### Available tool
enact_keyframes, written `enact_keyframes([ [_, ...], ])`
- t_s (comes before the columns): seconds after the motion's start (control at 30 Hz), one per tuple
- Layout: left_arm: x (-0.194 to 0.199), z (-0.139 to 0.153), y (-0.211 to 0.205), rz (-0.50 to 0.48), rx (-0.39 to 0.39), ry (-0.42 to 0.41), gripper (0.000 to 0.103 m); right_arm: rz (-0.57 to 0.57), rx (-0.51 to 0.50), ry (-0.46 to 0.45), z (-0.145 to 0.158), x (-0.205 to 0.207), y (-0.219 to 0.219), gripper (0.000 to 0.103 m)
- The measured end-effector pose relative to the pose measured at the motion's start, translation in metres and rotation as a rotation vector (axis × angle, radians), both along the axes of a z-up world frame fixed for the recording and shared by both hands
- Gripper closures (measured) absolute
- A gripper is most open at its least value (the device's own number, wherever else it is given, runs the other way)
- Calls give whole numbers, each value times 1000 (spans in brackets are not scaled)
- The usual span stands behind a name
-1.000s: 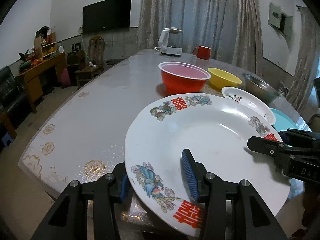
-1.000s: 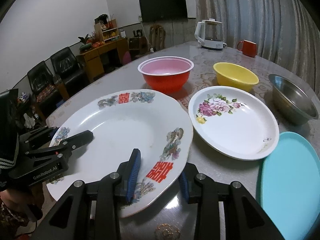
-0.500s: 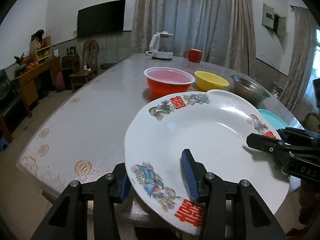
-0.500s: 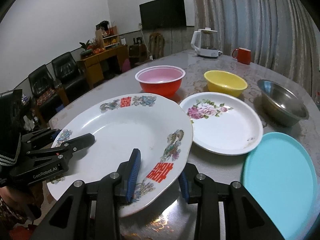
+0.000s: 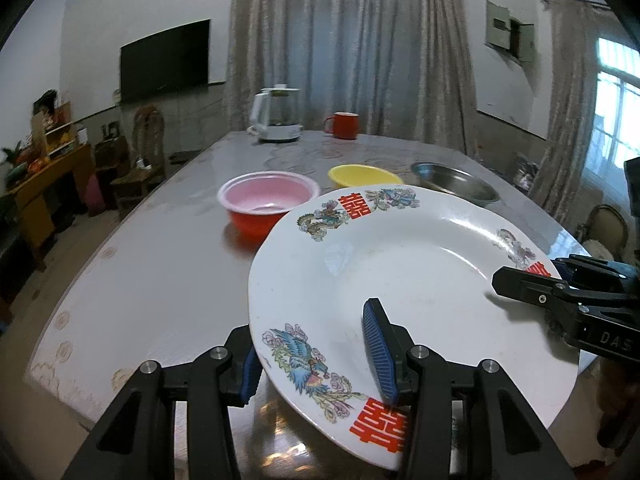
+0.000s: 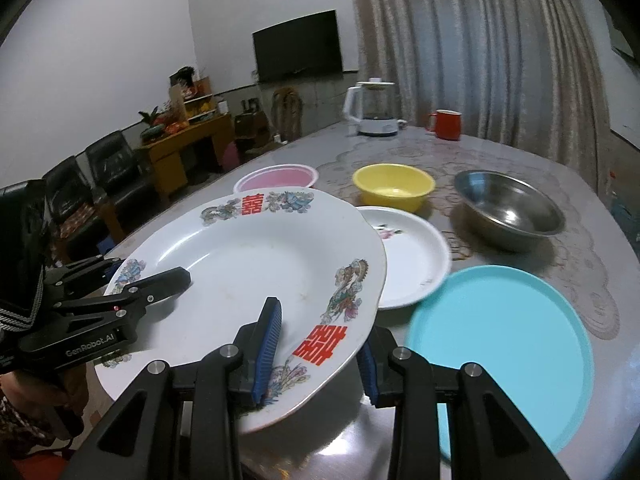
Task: Organize plates and bowls
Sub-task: 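Lift the large white plate with both grippers and carry it toward the teal plate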
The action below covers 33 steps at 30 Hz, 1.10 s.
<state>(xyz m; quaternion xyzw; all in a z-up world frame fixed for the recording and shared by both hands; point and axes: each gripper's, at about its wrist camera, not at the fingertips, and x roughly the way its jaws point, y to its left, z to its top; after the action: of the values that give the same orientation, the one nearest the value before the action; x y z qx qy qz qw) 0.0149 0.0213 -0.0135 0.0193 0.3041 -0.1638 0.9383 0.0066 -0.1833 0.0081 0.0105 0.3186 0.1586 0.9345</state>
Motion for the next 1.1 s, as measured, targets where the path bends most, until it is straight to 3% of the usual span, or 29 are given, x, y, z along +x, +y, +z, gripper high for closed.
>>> enact_keyframes([
  [0.37, 1, 13, -66, -157, -7, -5, 56, -140, 15, -22, 12, -26, -60, 68],
  [0.7, 3, 13, -130, -266, 21, 3, 56, -251, 52, 5, 6, -43, -114, 68],
  [1.1, 14, -11, -188, -335, 47, 109, 55, -355, 41, 66, -15, -48, -166, 68],
])
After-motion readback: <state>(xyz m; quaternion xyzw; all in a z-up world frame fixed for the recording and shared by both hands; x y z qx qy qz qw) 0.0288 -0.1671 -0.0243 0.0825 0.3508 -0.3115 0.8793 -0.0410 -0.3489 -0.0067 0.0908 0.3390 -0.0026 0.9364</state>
